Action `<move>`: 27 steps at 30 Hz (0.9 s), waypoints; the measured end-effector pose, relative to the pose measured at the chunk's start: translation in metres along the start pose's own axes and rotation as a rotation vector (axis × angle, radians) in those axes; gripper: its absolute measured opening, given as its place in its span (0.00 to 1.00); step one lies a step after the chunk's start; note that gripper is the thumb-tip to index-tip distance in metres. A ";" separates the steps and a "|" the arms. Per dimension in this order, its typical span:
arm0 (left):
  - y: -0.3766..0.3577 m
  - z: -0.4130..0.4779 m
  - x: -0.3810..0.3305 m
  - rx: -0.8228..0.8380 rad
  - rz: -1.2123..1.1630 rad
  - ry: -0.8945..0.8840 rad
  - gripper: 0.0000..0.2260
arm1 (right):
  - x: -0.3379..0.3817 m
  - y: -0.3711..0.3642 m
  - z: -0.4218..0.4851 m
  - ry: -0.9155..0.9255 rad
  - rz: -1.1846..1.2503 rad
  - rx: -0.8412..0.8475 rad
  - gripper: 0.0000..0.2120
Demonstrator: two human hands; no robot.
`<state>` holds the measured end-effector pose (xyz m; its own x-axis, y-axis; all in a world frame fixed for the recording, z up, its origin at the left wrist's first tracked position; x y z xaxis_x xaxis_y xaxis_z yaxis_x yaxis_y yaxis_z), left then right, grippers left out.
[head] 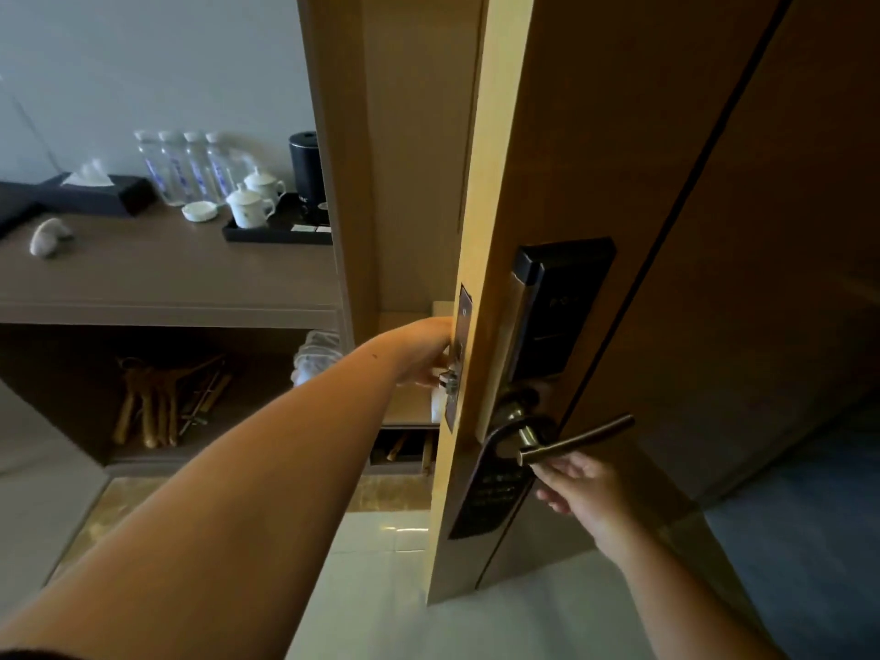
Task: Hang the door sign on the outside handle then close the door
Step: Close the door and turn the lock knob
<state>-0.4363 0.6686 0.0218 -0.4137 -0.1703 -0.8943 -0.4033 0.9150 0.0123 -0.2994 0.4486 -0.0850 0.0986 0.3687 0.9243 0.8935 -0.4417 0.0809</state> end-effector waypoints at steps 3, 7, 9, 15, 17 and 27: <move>0.004 -0.003 -0.006 -0.025 0.160 0.025 0.04 | 0.004 0.037 -0.013 -0.047 -0.015 -0.161 0.05; -0.006 -0.006 -0.030 0.097 0.516 0.093 0.06 | 0.024 0.072 -0.044 0.002 0.210 -0.426 0.07; -0.019 -0.009 -0.039 0.156 0.570 0.131 0.07 | 0.037 0.074 -0.062 0.080 0.300 -0.468 0.10; -0.060 -0.016 -0.043 0.286 0.780 0.197 0.08 | 0.052 0.051 -0.110 0.132 0.109 -0.542 0.06; -0.085 -0.019 -0.046 0.353 0.863 0.213 0.08 | 0.047 0.055 -0.129 0.084 0.040 -0.562 0.05; -0.242 -0.016 -0.042 0.686 1.552 0.074 0.14 | 0.034 0.101 -0.234 -0.034 0.097 -0.849 0.10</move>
<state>-0.3343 0.4487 0.0633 -0.0931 0.9741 -0.2063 0.7809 0.1999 0.5918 -0.3080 0.2250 0.0418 0.1829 0.3155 0.9311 0.2505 -0.9308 0.2662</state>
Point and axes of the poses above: each hand's wrist, its own z-axis towards the middle knuckle, its own y-axis out of the back of the hand, x = y × z, the point moved 1 cm from there along z, towards the middle knuckle, and after that the axes turned 7 degrees about x, right-handed, at the moved point
